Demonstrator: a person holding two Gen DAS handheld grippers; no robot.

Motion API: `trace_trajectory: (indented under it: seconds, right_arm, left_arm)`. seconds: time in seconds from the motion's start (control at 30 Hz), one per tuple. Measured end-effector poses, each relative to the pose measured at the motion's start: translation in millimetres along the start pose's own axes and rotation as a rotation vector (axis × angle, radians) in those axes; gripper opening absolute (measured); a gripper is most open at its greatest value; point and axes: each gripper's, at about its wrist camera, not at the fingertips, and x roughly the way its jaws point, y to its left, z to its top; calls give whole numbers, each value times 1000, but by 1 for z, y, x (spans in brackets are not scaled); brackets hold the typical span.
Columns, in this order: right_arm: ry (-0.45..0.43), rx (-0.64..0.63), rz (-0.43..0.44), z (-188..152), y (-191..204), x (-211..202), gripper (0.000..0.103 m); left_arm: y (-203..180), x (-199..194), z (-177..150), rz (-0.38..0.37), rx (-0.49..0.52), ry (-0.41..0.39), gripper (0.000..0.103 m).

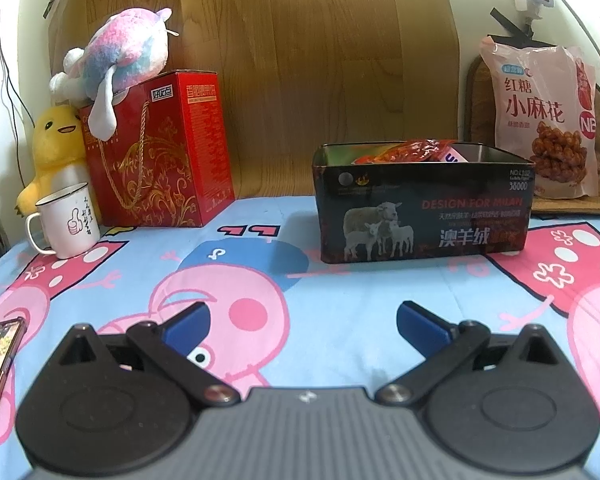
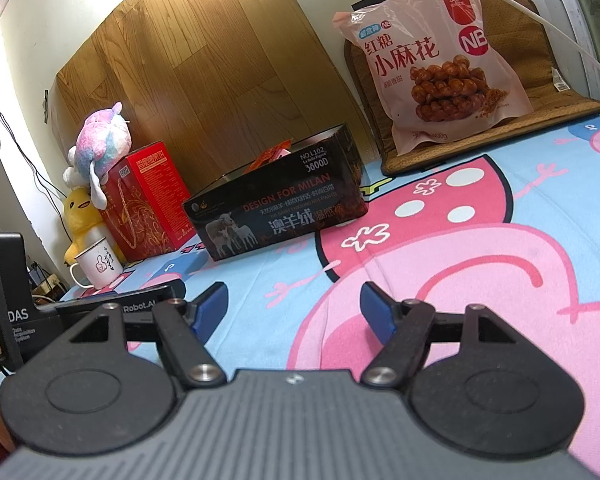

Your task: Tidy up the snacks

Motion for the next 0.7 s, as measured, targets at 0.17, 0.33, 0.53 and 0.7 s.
trace_trajectory:
  seconds: [0.17, 0.33, 0.53, 0.7]
  right_arm:
    - [0, 0, 0, 0, 0, 0, 75]
    - [0, 0, 0, 0, 0, 0, 75]
    - [0, 1, 0, 0, 0, 0, 76]
    - [1, 0, -1, 0, 0, 0, 76]
  left_arm:
    - [-1, -1, 0, -2, 5, -2, 103]
    - [-1, -1, -1, -5, 10, -4, 103]
    - [-1, -2, -1, -4, 13, -7, 103]
    - [0, -1, 0, 0, 6, -4, 103]
